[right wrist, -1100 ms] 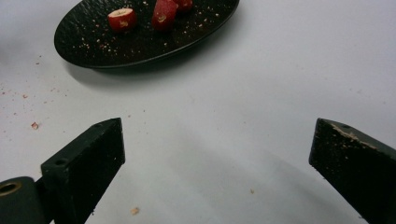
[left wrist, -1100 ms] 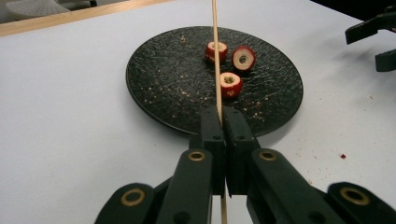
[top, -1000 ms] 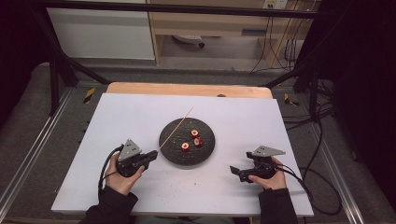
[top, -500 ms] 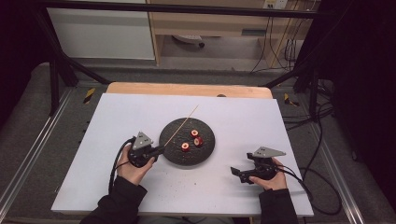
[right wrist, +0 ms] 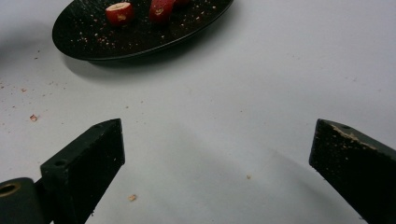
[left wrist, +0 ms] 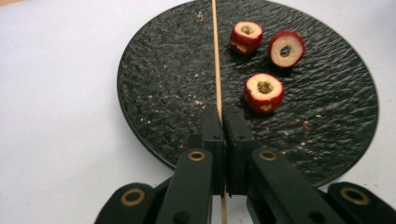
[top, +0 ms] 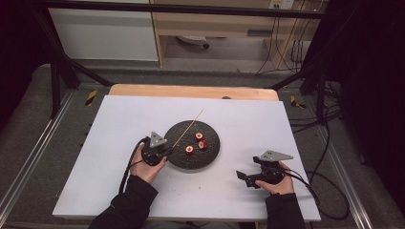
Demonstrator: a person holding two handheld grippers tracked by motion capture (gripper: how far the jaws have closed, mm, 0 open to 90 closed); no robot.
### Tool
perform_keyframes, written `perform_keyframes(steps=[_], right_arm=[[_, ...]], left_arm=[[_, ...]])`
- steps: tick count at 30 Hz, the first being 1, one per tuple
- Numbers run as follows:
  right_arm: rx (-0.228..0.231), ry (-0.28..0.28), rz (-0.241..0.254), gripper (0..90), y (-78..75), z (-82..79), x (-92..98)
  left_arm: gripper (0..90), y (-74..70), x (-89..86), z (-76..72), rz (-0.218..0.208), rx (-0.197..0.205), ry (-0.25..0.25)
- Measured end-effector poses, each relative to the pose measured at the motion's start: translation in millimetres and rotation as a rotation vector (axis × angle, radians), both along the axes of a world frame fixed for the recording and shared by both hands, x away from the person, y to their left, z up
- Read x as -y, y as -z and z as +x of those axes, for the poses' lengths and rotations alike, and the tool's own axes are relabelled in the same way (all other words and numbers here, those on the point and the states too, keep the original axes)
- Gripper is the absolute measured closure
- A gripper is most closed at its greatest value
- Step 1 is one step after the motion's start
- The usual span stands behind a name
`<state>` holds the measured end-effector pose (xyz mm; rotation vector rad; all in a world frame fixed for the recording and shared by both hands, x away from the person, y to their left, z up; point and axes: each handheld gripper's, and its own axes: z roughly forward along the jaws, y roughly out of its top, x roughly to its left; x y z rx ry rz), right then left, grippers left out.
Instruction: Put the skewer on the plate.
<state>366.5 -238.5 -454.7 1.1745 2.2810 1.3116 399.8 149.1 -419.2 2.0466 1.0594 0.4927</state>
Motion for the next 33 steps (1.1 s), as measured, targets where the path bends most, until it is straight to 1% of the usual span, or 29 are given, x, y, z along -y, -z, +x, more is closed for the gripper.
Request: perform_keyframes(steps=[9, 16, 28, 31, 33], right_arm=[[-0.004, 0.001, -0.005, 4.2, 1.0, 0.1, -0.7], [-0.007, 0.002, -0.002, 4.2, 1.0, -0.2, -1.0], [-0.007, 0.001, -0.007, 4.2, 2.0, 0.2, -1.6], [-0.008, 0.002, -0.009, 4.2, 2.0, 0.2, -1.5], [-0.005, 0.001, -0.008, 4.2, 2.2, 0.3, -1.5]], left_arm=[[88.3, 12.3, 8.0, 0.5, 0.031, -0.038, -0.003], [88.3, 17.1, 13.6, 1.5, 0.048, -0.046, -0.009], [87.0, 18.1, 15.6, 2.5, 0.041, -0.048, -0.019], [83.6, 17.6, 14.2, 2.6, 0.039, -0.051, -0.014], [80.1, 16.1, 12.3, 2.3, 0.035, -0.041, -0.009]])
